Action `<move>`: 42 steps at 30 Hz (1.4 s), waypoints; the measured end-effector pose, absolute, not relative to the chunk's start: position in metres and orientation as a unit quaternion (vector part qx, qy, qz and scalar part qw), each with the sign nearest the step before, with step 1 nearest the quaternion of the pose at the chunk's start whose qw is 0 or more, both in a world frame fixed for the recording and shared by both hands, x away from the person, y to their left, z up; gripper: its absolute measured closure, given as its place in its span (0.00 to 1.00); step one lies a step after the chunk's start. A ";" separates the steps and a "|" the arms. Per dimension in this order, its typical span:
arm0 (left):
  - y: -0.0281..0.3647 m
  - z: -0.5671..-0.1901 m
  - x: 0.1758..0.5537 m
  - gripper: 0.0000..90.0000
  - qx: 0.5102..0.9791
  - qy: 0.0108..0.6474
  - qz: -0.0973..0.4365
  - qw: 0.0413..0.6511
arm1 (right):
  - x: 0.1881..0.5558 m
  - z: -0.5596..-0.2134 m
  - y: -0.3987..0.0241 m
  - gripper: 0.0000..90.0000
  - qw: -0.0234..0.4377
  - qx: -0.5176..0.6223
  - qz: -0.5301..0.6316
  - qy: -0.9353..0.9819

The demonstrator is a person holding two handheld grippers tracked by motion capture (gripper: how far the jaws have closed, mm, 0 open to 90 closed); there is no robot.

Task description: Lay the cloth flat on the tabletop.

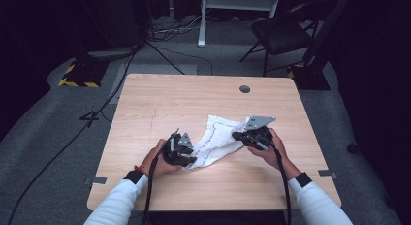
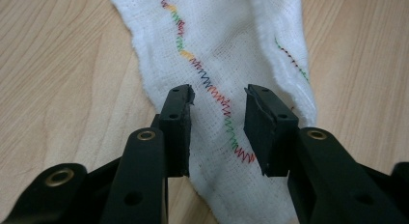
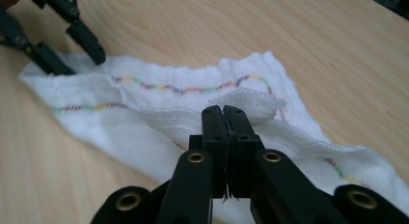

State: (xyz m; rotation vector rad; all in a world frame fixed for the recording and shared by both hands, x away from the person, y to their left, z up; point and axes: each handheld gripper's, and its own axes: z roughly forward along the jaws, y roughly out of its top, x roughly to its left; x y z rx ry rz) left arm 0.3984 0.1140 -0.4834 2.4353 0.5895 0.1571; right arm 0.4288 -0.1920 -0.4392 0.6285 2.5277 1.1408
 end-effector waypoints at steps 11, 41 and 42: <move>0.103 -0.479 0.398 0.59 0.921 0.219 0.062 0.316 | 0.378 -0.454 -0.251 0.98 0.118 0.240 0.372 0.889; 0.049 -0.482 0.513 0.28 0.863 0.335 0.120 0.357 | 0.464 -0.452 -0.330 0.58 0.197 0.435 0.353 0.804; 0.047 -0.484 0.517 0.28 0.860 0.343 0.115 0.360 | 0.470 -0.456 -0.329 0.58 0.196 0.440 0.349 0.803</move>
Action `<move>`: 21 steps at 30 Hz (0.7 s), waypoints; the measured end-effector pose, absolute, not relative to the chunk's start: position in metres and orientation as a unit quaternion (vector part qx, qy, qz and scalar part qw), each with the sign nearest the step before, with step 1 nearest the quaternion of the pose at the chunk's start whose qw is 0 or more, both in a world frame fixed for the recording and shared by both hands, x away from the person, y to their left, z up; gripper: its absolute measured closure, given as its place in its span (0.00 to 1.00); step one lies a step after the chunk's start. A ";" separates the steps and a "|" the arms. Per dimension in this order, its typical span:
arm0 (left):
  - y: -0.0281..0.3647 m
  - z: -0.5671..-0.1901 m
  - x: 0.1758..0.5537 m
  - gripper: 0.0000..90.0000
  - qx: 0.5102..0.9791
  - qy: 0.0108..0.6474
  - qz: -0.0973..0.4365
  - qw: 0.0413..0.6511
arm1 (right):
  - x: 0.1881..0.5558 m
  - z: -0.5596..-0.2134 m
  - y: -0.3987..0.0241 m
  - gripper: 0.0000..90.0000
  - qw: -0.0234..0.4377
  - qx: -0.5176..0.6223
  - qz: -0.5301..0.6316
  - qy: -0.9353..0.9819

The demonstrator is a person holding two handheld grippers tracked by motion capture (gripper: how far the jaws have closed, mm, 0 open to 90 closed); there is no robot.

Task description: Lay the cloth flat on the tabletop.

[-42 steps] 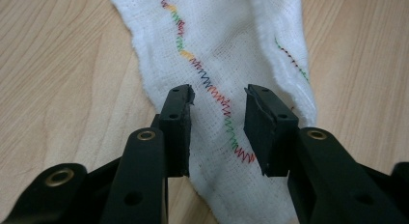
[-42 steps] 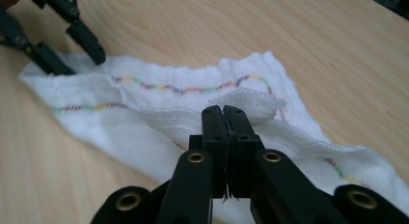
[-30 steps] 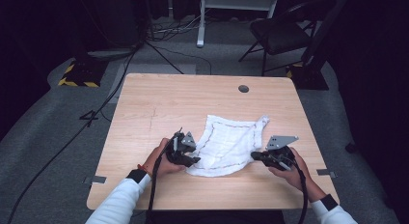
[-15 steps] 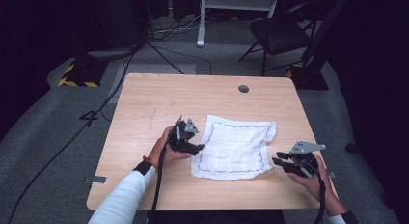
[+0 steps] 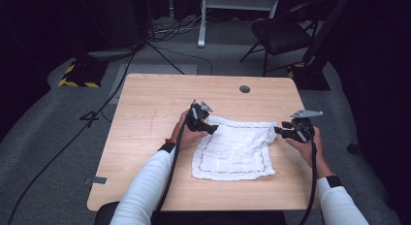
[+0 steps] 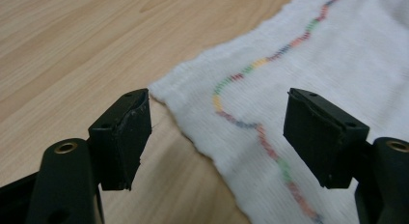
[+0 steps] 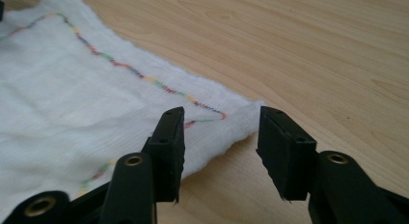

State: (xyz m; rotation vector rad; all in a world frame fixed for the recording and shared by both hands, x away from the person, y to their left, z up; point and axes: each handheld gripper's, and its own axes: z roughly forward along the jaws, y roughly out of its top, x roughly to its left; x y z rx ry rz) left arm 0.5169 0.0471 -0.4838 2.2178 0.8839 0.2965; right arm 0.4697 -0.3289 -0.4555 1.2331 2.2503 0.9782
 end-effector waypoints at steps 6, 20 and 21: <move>0.044 -0.496 0.529 0.29 0.859 0.365 0.108 0.343 | 0.494 -0.475 -0.318 0.55 0.192 0.454 0.321 0.809; 0.045 -0.494 0.527 0.71 0.872 0.322 0.091 0.356 | 0.509 -0.486 -0.313 0.84 0.160 0.467 0.311 0.812; 0.046 -0.493 0.528 0.74 0.873 0.321 0.090 0.356 | 0.508 -0.486 -0.312 0.88 0.160 0.460 0.310 0.817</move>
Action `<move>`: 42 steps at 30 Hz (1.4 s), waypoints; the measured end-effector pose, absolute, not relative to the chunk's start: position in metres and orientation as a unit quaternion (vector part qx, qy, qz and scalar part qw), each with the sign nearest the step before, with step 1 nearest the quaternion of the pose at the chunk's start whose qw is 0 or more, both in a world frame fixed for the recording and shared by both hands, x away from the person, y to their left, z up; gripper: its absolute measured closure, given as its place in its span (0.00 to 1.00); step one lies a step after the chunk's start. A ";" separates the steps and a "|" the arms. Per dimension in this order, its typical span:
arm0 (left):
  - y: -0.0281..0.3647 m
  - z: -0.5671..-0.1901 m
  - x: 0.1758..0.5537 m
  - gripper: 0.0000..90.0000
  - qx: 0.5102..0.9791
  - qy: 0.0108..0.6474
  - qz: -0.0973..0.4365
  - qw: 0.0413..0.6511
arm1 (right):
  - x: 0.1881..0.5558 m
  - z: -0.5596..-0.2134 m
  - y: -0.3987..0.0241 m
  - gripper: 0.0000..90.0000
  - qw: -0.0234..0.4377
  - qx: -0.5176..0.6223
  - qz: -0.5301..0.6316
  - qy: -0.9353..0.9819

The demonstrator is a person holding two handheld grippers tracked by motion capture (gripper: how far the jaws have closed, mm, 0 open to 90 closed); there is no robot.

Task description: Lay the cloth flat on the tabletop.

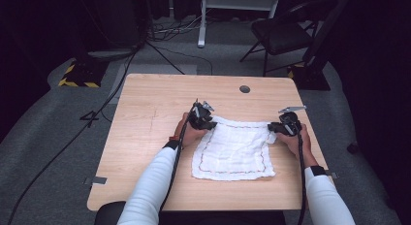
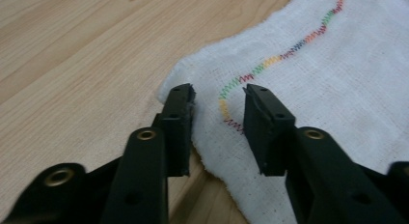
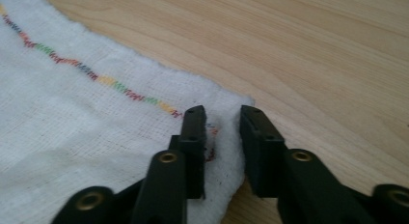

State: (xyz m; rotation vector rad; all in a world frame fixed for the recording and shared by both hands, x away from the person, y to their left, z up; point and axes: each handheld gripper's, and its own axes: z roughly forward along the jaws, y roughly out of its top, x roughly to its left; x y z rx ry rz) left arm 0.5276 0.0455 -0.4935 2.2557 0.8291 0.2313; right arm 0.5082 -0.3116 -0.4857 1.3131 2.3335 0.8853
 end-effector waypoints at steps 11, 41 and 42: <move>0.060 -0.481 0.526 0.98 0.863 0.308 0.098 0.388 | 0.505 -0.473 -0.301 0.96 0.191 0.424 0.338 0.818; 0.132 -0.429 0.525 0.98 0.812 0.333 0.210 0.432 | 0.535 -0.403 -0.227 0.97 0.290 0.342 0.386 0.806; 0.132 -0.431 0.526 0.98 0.814 0.333 0.213 0.426 | 0.537 -0.406 -0.224 0.97 0.290 0.343 0.384 0.807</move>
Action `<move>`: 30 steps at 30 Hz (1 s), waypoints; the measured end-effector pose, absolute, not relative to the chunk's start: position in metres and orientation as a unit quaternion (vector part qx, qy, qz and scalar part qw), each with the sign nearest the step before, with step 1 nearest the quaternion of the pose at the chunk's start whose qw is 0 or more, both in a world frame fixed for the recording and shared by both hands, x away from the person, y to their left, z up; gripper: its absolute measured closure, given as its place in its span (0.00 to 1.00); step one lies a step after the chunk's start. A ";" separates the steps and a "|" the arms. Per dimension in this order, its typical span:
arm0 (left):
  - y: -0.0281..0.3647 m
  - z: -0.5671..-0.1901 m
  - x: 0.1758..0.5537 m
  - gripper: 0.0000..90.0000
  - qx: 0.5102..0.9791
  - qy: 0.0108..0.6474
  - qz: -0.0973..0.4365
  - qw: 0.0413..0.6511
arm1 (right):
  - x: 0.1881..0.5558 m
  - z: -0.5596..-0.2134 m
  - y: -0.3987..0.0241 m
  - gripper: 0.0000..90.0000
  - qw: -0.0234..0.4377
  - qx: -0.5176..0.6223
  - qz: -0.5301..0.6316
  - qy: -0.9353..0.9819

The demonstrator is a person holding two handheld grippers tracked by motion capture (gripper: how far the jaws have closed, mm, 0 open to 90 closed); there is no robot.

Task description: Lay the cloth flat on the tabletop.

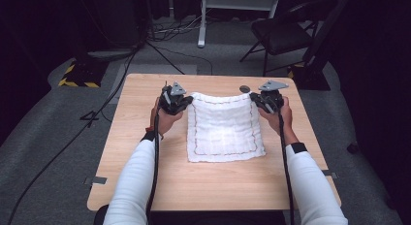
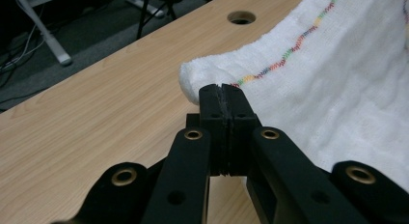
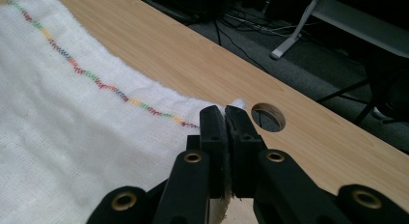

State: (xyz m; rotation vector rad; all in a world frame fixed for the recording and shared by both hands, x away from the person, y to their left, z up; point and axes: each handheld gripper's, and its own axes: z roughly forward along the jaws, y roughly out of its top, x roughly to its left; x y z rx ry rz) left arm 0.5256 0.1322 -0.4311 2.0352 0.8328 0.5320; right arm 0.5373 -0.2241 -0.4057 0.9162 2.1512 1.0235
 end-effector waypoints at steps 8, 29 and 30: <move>0.136 -0.438 0.522 0.90 0.818 0.345 0.218 0.405 | 0.544 -0.430 -0.221 0.81 0.272 0.365 0.364 0.813; 0.166 -0.463 0.438 0.51 0.866 0.310 0.180 0.348 | 0.449 -0.450 -0.222 0.67 0.178 0.254 0.404 0.861; 0.165 -0.464 0.435 0.51 0.870 0.307 0.181 0.342 | 0.445 -0.451 -0.218 0.66 0.176 0.246 0.404 0.863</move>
